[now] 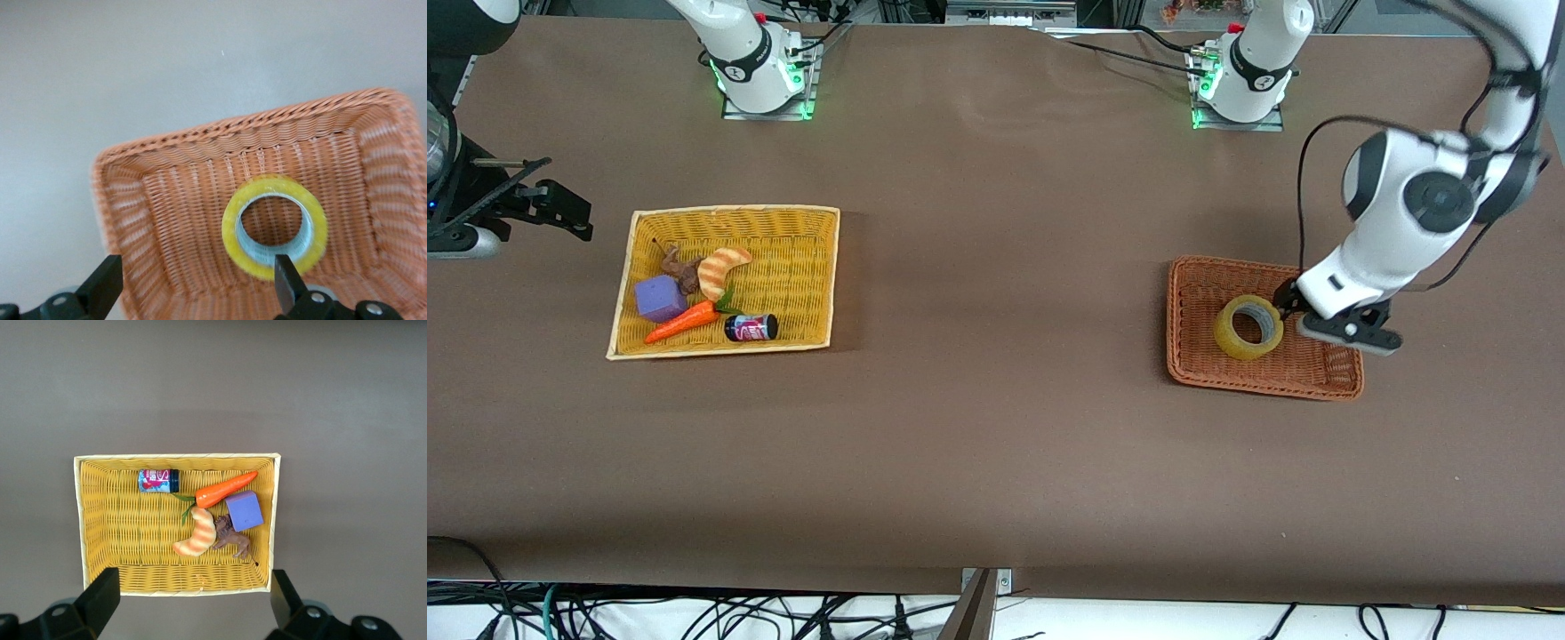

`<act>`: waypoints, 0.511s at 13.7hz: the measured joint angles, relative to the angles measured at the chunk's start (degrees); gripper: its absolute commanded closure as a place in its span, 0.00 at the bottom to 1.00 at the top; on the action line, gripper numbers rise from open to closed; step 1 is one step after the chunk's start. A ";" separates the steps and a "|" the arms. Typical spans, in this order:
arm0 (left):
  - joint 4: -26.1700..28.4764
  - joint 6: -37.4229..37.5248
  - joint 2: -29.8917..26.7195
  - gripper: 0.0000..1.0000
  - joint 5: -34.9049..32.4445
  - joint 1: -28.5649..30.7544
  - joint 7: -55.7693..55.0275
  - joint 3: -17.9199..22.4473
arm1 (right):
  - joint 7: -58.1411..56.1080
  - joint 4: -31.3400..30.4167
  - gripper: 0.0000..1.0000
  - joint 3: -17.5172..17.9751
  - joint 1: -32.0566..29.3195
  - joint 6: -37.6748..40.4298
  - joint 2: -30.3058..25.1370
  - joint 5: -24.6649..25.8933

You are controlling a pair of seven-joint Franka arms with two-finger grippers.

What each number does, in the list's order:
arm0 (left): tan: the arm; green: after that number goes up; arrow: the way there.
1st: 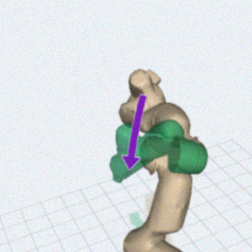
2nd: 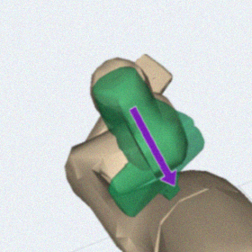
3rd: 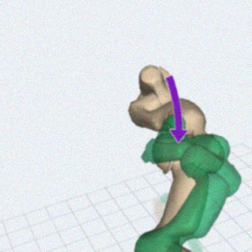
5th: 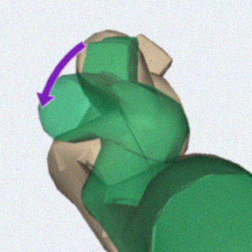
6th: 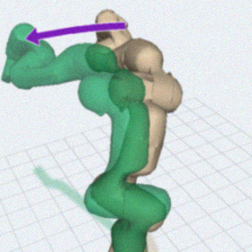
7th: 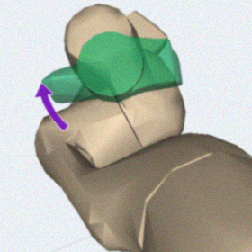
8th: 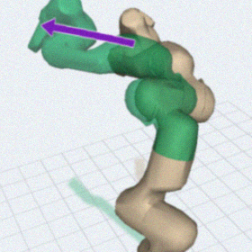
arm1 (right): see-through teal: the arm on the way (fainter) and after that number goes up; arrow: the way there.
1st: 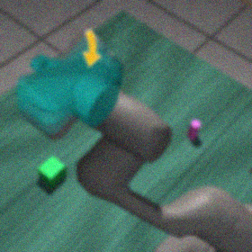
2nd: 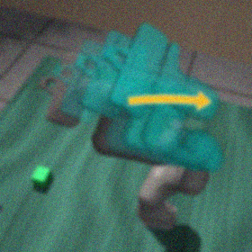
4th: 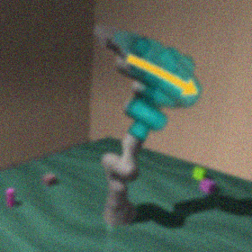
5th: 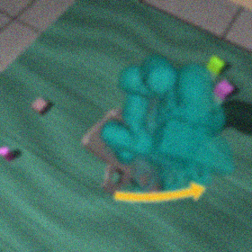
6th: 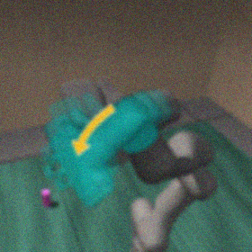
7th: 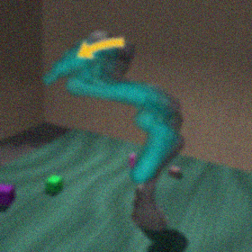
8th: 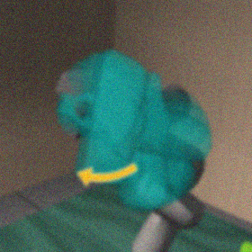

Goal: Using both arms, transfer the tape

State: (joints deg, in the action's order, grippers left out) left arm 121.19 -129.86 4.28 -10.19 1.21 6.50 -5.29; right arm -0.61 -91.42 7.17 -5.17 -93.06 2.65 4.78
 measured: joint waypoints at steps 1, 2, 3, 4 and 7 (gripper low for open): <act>-0.03 2.42 -3.48 0.00 0.35 -0.39 -0.11 -0.01 | 0.00 0.01 0.00 0.00 0.00 0.00 0.00 0.00; -0.25 5.48 -6.28 0.00 1.67 -0.58 -0.22 -0.05 | 0.00 0.01 0.00 0.00 0.00 0.00 0.00 0.00; -1.13 9.11 -8.31 0.00 3.83 -0.61 -0.22 -0.08 | 0.00 0.01 0.00 0.00 0.00 0.00 0.00 0.00; -3.06 13.15 -9.60 0.00 5.64 -0.62 -0.22 -0.08 | 0.00 0.02 0.00 0.00 0.00 0.00 0.01 0.00; -13.67 24.99 -9.68 0.00 6.66 -1.11 -0.22 -0.10 | 0.00 0.02 0.00 0.00 0.00 0.00 0.01 0.00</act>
State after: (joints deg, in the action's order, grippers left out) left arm 107.52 -104.86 -5.40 -3.53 0.10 6.28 -5.39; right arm -0.61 -91.40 7.16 -5.17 -93.07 2.66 4.78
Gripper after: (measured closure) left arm 0.000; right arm 0.000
